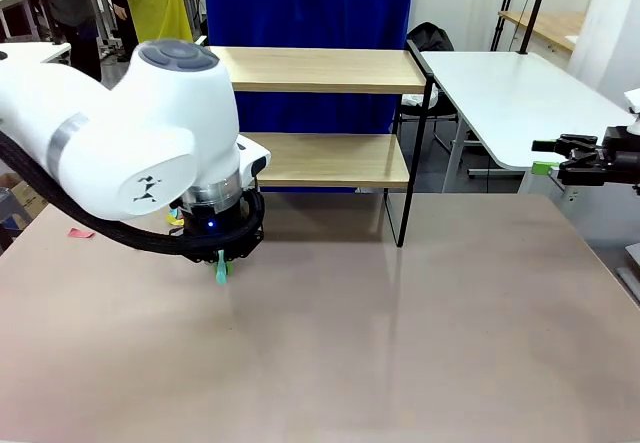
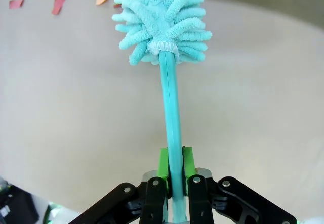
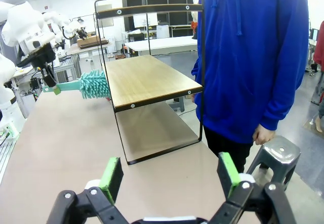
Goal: Clean the shelf.
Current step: Clean the specific section of the Shelf indicated by the human with the Duster.
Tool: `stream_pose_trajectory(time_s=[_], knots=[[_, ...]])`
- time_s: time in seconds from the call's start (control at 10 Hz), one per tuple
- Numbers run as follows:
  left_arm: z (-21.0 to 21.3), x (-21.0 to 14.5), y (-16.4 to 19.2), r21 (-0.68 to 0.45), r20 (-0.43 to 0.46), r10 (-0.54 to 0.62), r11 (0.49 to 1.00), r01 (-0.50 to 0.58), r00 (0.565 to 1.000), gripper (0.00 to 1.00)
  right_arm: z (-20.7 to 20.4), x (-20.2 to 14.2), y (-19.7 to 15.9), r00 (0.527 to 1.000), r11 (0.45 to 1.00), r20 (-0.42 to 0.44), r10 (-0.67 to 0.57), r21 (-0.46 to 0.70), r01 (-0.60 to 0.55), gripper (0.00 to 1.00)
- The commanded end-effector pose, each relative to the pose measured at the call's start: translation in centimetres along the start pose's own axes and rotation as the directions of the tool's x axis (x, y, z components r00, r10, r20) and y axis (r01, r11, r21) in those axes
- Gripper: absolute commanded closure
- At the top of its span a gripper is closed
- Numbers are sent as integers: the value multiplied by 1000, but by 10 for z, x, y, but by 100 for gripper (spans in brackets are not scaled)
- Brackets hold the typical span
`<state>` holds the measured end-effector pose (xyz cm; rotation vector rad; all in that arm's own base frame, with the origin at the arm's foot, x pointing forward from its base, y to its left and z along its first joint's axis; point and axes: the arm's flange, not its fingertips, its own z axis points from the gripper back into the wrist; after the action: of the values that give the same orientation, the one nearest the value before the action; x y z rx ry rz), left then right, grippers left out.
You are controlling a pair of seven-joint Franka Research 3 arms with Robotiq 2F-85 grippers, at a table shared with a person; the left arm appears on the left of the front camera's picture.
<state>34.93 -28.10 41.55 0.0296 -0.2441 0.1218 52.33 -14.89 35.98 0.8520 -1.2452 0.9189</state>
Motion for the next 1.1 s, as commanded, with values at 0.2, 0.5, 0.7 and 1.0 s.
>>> stream_pose_trajectory(time_s=[0.2,0.5,0.7,1.0], knots=[[51,-31,39,-46,-50,-270,962,267,962,87,-2,5,0,1000,1000,-25,-10,-6,10,0],[80,-49,75,-87,-156,-471,882,462,869,87,-2,5,0,1000,1000,-25,-10,-6,10,0],[106,-59,115,-166,-185,-593,805,570,784,87,-2,5,0,1000,1000,-25,-10,-6,10,0],[148,-71,168,-217,-183,-783,622,753,594,87,-2,5,0,1000,1000,-25,-10,-6,10,0]])
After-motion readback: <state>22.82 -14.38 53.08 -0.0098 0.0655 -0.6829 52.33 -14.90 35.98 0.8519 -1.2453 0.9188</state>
